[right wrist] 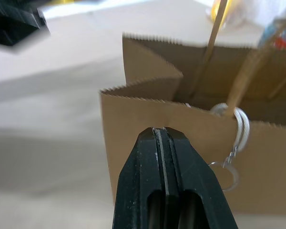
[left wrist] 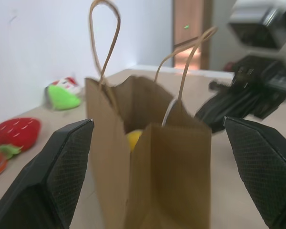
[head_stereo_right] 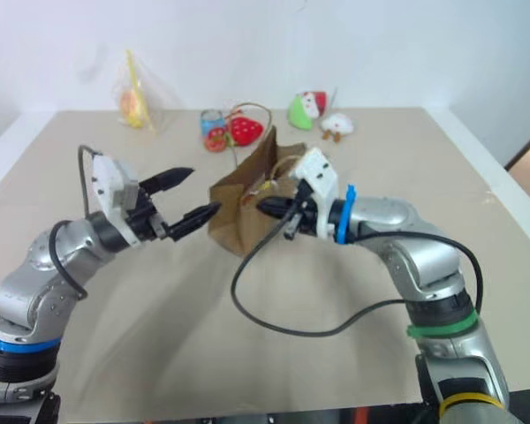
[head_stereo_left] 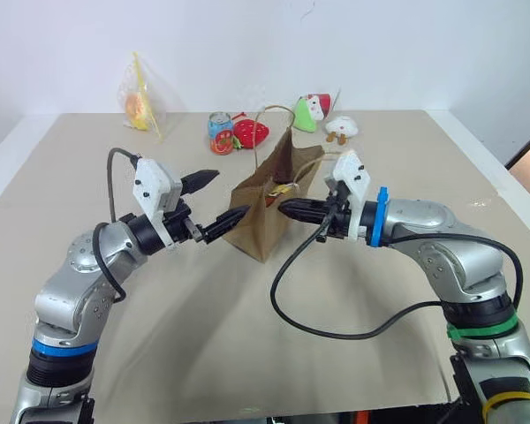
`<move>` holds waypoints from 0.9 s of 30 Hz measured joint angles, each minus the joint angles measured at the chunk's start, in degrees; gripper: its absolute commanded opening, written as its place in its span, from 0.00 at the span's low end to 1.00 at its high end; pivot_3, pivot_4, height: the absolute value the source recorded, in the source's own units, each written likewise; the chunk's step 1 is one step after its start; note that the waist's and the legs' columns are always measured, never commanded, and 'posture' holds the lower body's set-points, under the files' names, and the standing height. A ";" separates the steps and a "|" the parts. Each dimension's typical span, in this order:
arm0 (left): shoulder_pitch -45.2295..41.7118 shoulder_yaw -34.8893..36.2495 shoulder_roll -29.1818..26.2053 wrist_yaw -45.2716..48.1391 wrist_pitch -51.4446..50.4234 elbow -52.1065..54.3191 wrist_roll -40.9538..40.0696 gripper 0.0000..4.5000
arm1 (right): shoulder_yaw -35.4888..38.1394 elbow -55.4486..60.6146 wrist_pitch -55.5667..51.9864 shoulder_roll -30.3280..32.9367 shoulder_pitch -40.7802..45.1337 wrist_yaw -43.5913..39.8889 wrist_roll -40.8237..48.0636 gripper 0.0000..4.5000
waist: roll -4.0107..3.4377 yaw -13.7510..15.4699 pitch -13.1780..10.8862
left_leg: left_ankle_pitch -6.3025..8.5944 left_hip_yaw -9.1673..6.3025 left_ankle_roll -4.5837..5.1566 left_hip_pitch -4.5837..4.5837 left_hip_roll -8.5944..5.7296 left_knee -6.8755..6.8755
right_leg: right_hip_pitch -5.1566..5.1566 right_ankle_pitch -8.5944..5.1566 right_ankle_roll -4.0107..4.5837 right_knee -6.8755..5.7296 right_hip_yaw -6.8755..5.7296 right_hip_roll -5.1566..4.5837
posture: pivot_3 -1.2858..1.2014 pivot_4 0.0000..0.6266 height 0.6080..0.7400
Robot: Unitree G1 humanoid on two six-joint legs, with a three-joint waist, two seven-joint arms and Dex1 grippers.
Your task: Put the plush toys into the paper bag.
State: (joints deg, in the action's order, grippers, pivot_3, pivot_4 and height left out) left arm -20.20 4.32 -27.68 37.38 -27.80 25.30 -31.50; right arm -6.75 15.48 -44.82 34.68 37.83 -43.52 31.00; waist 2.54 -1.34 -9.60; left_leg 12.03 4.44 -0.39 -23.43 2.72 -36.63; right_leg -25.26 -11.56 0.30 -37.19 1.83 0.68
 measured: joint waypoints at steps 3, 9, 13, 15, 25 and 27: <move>0.54 0.00 0.00 -0.02 0.28 0.01 0.03 1.00 | -0.25 -1.34 0.06 -1.56 1.21 0.03 -0.85 0.03 | 0.00 0.00 0.00 | 0.00 0.01 0.00 0.01 0.00 -0.01 | 0.00 0.01 0.00 0.00 0.00 -0.01 | 0.52 0.24 1.00; 1.16 -0.44 0.25 -0.67 -0.29 -0.02 -0.08 1.00 | -0.99 -4.50 1.35 -4.54 3.73 0.03 -3.18 0.03 | 0.00 -0.02 0.00 | 0.00 0.00 0.00 0.03 0.03 0.00 | 0.01 0.01 0.01 -0.01 -0.02 0.02 | 0.52 0.24 1.00; 1.15 -0.66 0.95 -1.71 -1.34 -0.28 -0.07 1.00 | -2.05 -5.73 1.98 -5.29 3.74 -0.03 -4.38 0.03 | 0.00 -0.01 0.00 | 0.00 0.01 0.00 0.02 0.02 0.00 | 0.01 0.01 0.01 -0.01 -0.01 0.01 | 0.52 0.24 1.00; 1.06 -1.31 2.09 -4.56 -2.34 -2.21 1.04 1.00 | -2.17 -6.26 2.64 -5.92 3.83 -0.07 -5.36 0.03 | 0.00 -0.01 0.00 | 0.00 0.01 0.00 0.02 0.02 0.00 | 0.01 0.02 0.00 -0.01 -0.01 0.00 | 0.52 0.24 1.00; -0.10 -5.14 4.31 -5.97 -2.44 -2.49 2.82 1.00 | -2.25 -7.26 2.99 -7.38 4.59 -0.07 -6.64 0.03 | 0.00 0.00 0.00 | 0.00 0.01 0.00 0.02 0.01 -0.01 | 0.01 0.02 0.01 -0.01 -0.02 0.00 | 0.52 0.24 1.00; -0.73 -5.83 4.60 -6.21 -2.44 -2.49 2.95 1.00 | -2.25 -7.27 3.03 -7.44 4.62 -0.07 -6.73 0.03 | 0.00 -0.01 0.00 | 0.00 0.01 0.00 0.02 0.01 0.00 | 0.01 0.02 0.01 -0.01 -0.01 0.00 | 0.52 0.24 1.00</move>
State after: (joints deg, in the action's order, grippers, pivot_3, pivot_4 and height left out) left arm -20.93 -1.51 -23.09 31.16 -30.24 22.81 -28.55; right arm -9.00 8.21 -41.79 27.24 42.46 -43.60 24.27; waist 2.54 -1.35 -9.60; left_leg 12.03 4.45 -0.39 -23.41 2.72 -36.63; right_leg -25.25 -11.54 0.31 -37.20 1.82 0.68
